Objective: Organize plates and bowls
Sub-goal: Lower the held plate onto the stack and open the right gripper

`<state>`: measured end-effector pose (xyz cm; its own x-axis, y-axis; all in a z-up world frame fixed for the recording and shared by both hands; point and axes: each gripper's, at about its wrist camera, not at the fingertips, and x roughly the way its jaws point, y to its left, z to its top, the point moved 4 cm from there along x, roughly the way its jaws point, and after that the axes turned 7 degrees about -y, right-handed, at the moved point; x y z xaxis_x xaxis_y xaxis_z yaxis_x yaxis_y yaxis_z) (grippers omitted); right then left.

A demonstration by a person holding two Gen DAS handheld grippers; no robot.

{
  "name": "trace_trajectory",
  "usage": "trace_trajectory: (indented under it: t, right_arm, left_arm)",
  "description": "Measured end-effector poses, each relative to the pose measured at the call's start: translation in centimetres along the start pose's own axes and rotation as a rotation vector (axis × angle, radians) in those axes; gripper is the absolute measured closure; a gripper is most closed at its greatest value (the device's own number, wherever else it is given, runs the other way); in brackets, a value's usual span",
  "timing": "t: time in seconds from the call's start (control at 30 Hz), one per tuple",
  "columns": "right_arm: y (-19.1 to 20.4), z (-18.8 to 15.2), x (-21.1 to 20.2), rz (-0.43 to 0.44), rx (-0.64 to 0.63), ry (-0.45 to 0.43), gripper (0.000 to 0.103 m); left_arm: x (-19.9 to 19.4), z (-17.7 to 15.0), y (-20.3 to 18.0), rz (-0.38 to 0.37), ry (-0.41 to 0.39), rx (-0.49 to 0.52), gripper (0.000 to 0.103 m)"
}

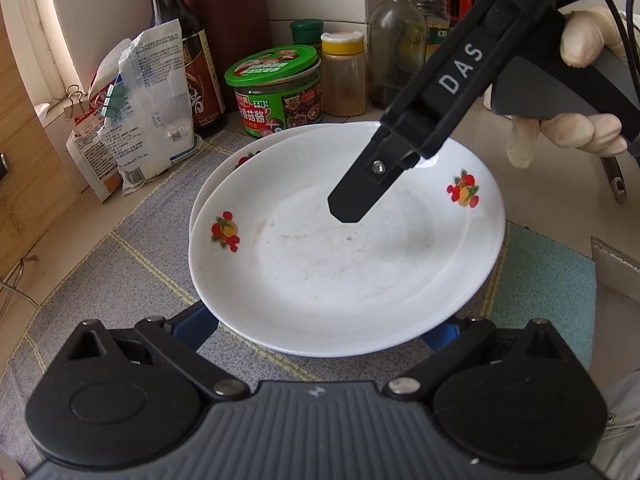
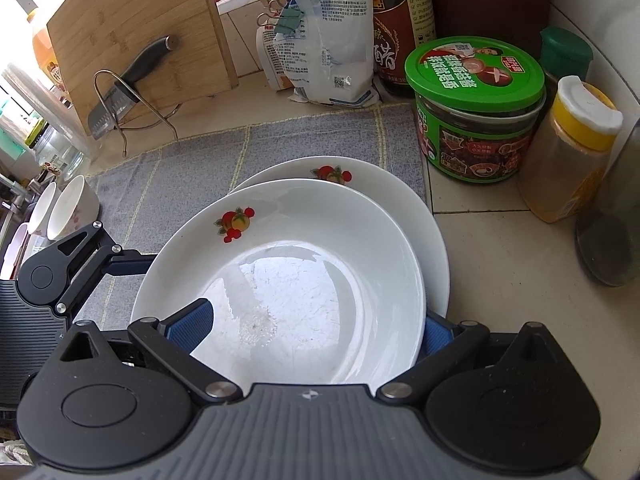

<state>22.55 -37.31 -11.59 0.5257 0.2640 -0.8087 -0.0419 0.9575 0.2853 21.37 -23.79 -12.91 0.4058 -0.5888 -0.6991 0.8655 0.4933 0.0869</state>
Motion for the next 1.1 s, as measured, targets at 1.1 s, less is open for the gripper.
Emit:
trace_trajectory:
  t: [1.1]
  right_arm:
    - [0.3,-1.3,-2.0,-0.102,0.008,-0.026,0.0]
  left_arm:
    - [-0.6,0.0,-0.2,-0.015,-0.026,0.003,0.001]
